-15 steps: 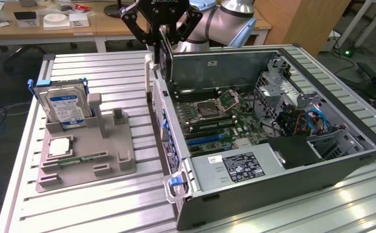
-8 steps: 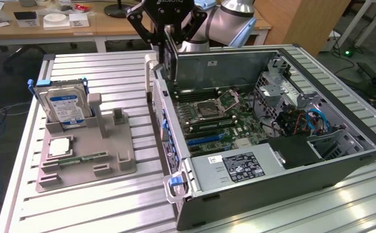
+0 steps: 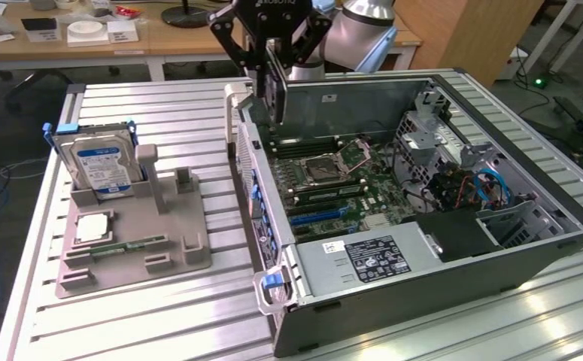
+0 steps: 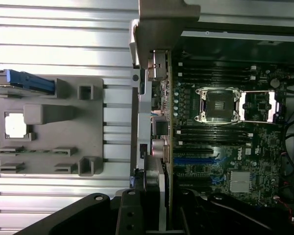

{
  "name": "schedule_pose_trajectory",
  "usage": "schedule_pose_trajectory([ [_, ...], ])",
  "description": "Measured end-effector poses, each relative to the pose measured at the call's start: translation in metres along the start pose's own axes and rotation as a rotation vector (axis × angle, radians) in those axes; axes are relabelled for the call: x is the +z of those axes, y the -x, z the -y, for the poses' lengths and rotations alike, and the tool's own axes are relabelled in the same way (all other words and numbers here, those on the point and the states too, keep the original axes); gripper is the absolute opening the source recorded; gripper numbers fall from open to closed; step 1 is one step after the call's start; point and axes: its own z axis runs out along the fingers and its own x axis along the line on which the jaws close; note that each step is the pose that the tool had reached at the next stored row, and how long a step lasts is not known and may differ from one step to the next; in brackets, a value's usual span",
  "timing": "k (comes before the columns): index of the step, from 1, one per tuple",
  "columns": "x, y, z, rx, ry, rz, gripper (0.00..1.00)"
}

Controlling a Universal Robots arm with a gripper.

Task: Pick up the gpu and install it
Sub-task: 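Pick up the gpu and move the gpu toward the slot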

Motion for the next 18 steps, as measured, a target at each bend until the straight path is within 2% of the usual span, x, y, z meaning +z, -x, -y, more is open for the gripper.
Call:
schedule_pose_trajectory([
  [18,0.0003,0.021,0.0002,0.000,0.0001,0.0000,0.28],
])
